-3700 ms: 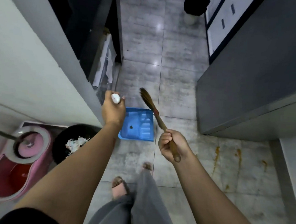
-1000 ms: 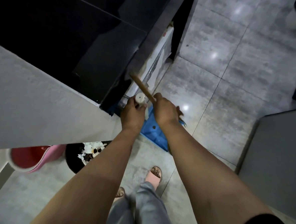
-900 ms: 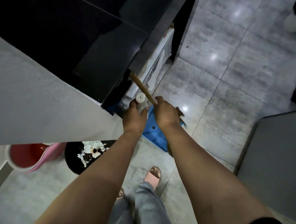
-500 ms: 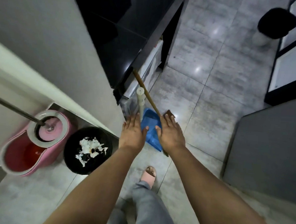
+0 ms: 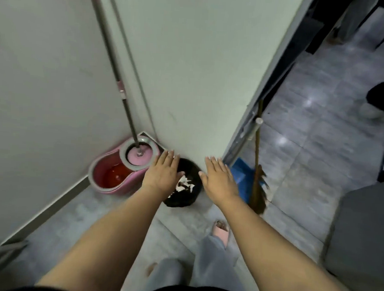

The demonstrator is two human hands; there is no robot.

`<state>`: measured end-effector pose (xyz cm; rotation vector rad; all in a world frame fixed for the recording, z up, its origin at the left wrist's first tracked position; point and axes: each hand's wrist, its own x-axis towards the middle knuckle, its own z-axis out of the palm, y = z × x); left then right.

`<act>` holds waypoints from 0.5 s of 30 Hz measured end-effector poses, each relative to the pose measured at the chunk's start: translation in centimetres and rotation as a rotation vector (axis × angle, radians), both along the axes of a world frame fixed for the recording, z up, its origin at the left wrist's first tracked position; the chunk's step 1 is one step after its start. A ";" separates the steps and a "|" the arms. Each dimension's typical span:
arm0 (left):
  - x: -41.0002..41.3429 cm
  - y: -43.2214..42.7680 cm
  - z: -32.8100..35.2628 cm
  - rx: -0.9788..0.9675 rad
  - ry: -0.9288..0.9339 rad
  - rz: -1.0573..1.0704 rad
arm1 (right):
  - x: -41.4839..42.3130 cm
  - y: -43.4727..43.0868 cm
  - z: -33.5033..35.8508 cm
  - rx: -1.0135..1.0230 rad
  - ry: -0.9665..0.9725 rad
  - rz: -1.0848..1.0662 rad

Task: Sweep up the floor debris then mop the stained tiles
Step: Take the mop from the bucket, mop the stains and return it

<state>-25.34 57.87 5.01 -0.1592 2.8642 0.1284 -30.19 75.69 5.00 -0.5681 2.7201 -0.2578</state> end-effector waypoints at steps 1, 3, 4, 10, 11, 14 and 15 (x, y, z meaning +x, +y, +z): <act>2.1 -2.6 0.7 -0.019 0.006 0.038 | 1.4 -2.7 0.5 -0.015 0.015 0.041; 4.1 -5.7 1.9 -0.036 0.010 0.071 | 2.5 -5.7 1.0 -0.042 0.015 0.078; 5.4 -7.8 2.5 -0.047 0.022 0.098 | 3.1 -7.7 1.5 -0.059 0.019 0.099; 10.4 -18.3 5.3 -0.110 0.051 0.264 | 4.8 -17.5 3.2 -0.088 0.057 0.231; 10.7 -19.3 5.5 -0.109 0.051 0.277 | 4.5 -18.5 3.1 -0.090 0.057 0.242; 10.5 -22.7 5.7 -0.127 0.033 0.296 | 3.7 -22.1 3.1 -0.110 0.064 0.255; 10.1 -23.8 5.7 -0.142 0.028 0.287 | 3.1 -23.2 3.0 -0.119 0.066 0.254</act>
